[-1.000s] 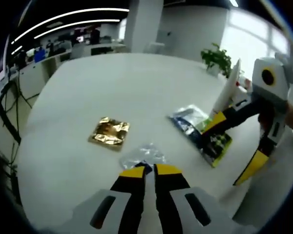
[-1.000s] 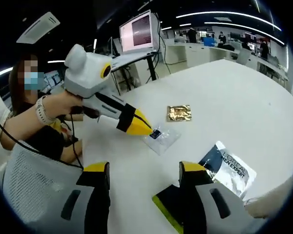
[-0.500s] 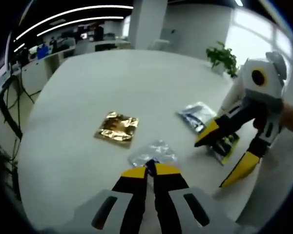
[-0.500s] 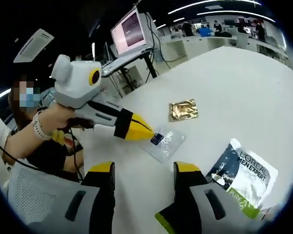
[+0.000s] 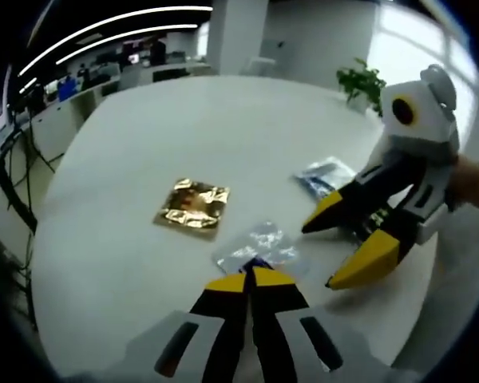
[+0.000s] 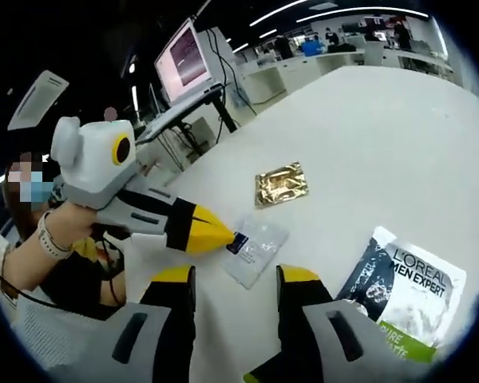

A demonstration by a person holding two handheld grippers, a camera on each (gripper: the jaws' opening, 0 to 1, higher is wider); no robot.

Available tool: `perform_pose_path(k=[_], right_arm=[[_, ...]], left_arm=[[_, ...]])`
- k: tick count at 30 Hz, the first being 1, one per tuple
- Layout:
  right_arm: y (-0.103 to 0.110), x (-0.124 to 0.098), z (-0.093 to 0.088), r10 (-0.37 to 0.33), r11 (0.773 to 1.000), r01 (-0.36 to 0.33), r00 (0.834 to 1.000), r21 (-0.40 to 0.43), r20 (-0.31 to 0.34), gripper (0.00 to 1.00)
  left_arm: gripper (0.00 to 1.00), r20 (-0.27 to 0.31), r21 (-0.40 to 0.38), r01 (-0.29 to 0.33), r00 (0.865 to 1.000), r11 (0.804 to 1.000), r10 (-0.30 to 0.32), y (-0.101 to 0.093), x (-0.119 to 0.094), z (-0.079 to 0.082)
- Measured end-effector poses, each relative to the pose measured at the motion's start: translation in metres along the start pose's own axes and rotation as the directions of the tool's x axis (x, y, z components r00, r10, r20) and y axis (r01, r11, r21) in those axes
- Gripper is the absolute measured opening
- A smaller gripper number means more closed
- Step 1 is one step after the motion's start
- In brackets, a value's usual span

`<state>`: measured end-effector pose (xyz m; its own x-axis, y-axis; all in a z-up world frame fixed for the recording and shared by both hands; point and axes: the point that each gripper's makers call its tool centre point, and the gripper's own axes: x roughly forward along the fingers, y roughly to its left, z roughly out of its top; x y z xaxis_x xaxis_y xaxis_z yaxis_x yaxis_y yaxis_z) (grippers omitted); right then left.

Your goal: Arrange the skincare products in the storage area until every visible bottle or jar stands upright without overlapping.

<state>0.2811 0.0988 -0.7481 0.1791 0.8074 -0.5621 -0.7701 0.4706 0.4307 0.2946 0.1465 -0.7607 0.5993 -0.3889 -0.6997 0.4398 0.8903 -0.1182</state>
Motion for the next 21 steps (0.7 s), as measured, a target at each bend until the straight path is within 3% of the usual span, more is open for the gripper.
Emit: perform_pose_path(k=[14, 21], right_arm=[[-0.004, 0.010, 0.001, 0.017, 0.995, -0.020, 0.999, 0.096, 0.030, 0.32], [-0.009, 0.010, 0.005, 0.051, 0.955, -0.080, 0.993, 0.285, 0.108, 0.28]], left_arm=[[0.01, 0.027, -0.037, 0.010, 1.000, 0.999, -0.009, 0.001, 0.000, -0.004], [0.01, 0.039, -0.045, 0.002, 0.999, 0.999, -0.001, 0.001, 0.000, -0.004]])
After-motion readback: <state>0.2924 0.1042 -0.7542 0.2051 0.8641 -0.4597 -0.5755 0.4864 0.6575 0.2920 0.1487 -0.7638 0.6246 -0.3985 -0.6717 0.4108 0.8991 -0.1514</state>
